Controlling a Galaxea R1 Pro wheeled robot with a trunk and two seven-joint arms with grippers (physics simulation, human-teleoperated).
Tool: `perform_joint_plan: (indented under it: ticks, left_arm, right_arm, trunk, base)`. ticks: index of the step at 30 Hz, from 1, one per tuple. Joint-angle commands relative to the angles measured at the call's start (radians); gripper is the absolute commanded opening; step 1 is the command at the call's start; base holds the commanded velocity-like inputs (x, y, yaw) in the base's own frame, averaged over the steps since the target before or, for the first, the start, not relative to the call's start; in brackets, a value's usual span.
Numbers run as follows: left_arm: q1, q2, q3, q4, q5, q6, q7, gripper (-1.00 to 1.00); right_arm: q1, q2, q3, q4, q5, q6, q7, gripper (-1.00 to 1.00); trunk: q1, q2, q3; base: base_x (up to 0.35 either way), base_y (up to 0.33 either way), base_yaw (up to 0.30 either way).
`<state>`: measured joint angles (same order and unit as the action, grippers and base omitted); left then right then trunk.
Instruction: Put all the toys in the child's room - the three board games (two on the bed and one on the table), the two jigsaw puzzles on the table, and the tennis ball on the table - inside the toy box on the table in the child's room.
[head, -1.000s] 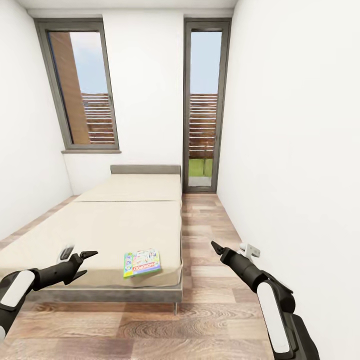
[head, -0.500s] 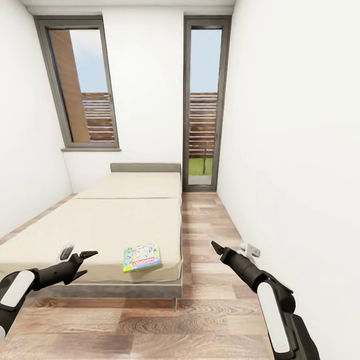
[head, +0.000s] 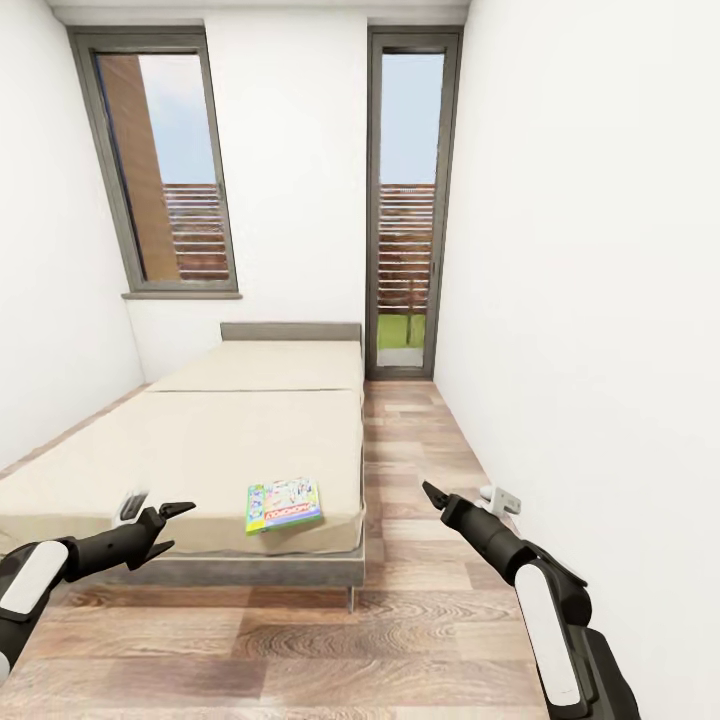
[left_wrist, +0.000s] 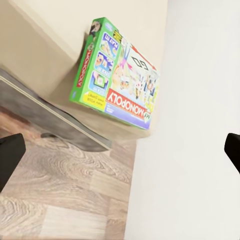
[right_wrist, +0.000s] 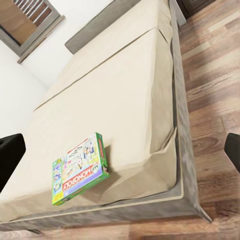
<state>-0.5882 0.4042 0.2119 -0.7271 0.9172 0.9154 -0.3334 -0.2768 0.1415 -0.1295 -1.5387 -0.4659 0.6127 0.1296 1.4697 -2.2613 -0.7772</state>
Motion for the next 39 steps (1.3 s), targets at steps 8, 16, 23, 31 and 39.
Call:
perform_joint_plan:
  ticks: [8, 16, 23, 31, 39]
  left_arm:
    - [0.0, -0.002, 0.004, 0.0, 0.042, 0.009, -0.006, 1.0]
    - [0.0, -0.003, -0.002, 0.0, 0.108, 0.018, -0.006, 1.0]
    - [0.001, -0.003, -0.004, 0.0, 0.114, 0.023, -0.012, 1.0]
    - [0.001, -0.002, -0.004, 0.0, 0.115, 0.023, -0.038, 1.0]
    - [0.001, 0.005, -0.004, 0.0, 0.114, 0.023, -0.09, 1.0]
  right_arm:
    - [-0.001, 0.001, -0.004, -0.003, 0.001, 0.014, 0.005, 1.0]
    - [-0.001, 0.001, -0.003, -0.005, -0.01, 0.026, 0.005, 1.0]
    - [-0.001, 0.002, 0.0, -0.007, -0.016, 0.025, 0.005, 1.0]
    - [-0.001, 0.001, -0.001, -0.006, -0.017, 0.024, 0.005, 1.0]
    - [-0.001, 0.002, 0.001, -0.006, -0.017, 0.019, 0.005, 1.0]
  trunk:
    - [0.031, -0.057, -0.026]
    - [0.061, -0.113, -0.051]
    - [0.088, -0.162, -0.073]
    - [0.119, -0.218, -0.098]
    - [0.123, -0.225, -0.101]
  base:
    - [0.0, 0.0, 0.0]
    - [0.0, 0.0, 0.0]
    - [0.0, 0.0, 0.0]
    - [0.0, 0.0, 0.0]
    - [0.0, 0.0, 0.0]
